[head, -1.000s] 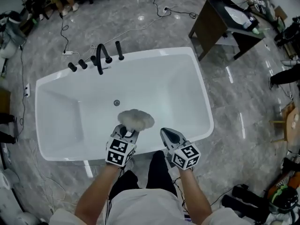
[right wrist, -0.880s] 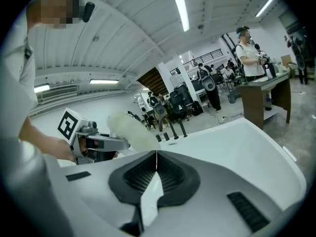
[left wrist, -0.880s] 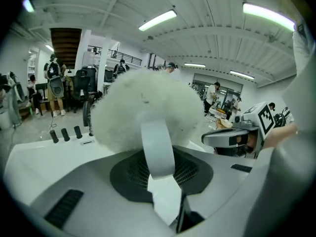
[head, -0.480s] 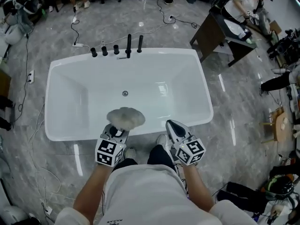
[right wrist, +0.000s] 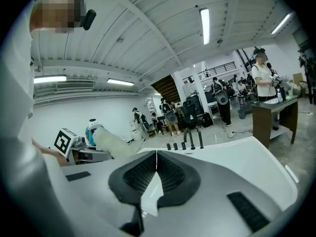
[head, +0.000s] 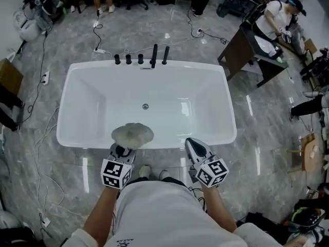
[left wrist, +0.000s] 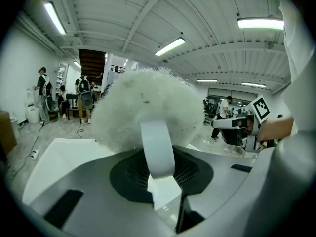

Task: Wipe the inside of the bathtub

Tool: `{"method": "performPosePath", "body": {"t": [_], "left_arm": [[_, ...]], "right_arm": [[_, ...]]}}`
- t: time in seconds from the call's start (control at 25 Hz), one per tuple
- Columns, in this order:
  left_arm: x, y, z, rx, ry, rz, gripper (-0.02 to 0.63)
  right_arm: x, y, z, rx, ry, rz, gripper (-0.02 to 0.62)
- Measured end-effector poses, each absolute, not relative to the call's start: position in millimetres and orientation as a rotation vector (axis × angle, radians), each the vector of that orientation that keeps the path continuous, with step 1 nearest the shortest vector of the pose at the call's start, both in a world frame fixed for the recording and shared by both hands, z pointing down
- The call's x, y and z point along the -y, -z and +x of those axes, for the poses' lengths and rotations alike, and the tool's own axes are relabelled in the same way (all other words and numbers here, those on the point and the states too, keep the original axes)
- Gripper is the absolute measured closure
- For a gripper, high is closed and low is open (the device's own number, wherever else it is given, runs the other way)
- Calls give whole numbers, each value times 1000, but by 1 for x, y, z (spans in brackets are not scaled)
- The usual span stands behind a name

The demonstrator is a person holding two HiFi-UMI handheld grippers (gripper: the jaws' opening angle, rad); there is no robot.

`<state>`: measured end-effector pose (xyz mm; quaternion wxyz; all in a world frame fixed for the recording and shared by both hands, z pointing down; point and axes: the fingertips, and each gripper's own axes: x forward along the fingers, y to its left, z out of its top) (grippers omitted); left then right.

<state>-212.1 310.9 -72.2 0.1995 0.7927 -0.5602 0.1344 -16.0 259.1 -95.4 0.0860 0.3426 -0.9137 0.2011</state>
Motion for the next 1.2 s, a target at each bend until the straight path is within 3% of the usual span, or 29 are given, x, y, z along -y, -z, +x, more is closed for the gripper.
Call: {"method": "performPosePath", "body": {"t": [1.2], "left_arm": [[-313,107,-190,1753,-326,2173,511]], "right_arm": [[-257,109,12,2780,-558,986,575]]}}
